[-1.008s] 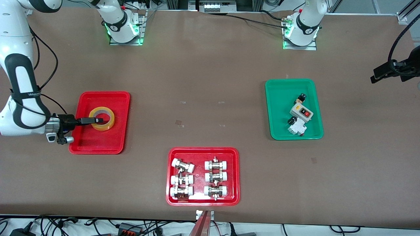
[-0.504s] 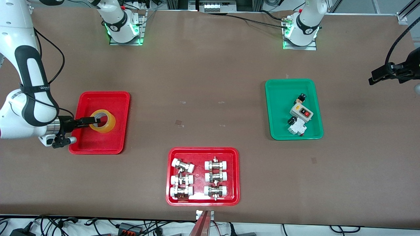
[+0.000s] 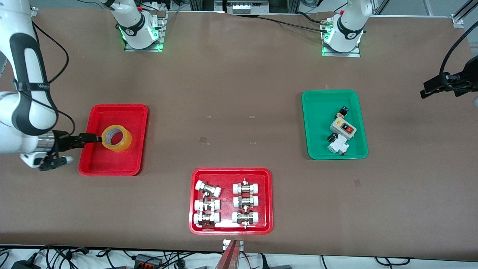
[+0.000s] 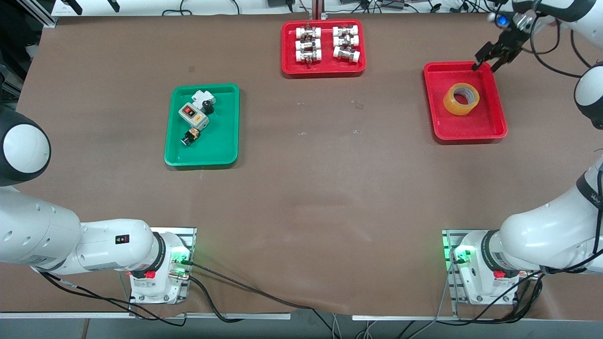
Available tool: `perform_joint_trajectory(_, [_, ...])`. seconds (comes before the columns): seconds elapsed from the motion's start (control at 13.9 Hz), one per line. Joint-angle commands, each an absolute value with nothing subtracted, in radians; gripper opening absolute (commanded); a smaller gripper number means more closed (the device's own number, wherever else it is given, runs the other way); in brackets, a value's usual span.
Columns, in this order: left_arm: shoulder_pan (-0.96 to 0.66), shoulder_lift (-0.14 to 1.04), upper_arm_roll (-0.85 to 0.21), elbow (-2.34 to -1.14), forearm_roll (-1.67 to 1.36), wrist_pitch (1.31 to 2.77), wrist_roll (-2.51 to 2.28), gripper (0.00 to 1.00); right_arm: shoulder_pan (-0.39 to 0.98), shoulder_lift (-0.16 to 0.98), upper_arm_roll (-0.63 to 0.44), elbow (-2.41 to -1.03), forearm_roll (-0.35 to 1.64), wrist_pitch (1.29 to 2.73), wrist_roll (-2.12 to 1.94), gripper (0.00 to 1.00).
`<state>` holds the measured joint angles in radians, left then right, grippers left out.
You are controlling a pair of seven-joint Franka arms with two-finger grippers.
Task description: Left arm passes tape to right arm into tray
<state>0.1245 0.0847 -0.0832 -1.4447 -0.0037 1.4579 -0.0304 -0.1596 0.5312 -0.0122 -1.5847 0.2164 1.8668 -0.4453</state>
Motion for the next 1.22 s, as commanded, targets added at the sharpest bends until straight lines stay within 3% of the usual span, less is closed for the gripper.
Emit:
perform_joint_trajectory(0.0, [0.081,0.095,-0.060,-1.419,0.003,1.459,-0.011,1.00,-0.108,0.470,-0.011,-1.543,0.157,1.813,-0.272,1.00])
perform_joint_trajectory(0.36, [-0.049,0.097,0.066,-1.422,0.002,1.471,-0.012,1.00,-0.018,0.448,-0.006,-1.295,0.006,1.534,0.006,1.00])
perform_joint_trajectory(0.65, [-0.043,0.091,0.097,-1.422,-0.008,1.476,-0.009,1.00,-0.026,0.448,-0.014,-1.138,0.006,1.493,-0.015,1.00])
perform_joint_trajectory(1.15, [-0.002,0.069,0.074,-1.436,-0.006,1.463,0.009,1.00,-0.023,0.376,-0.014,-1.166,0.000,1.538,0.014,1.00])
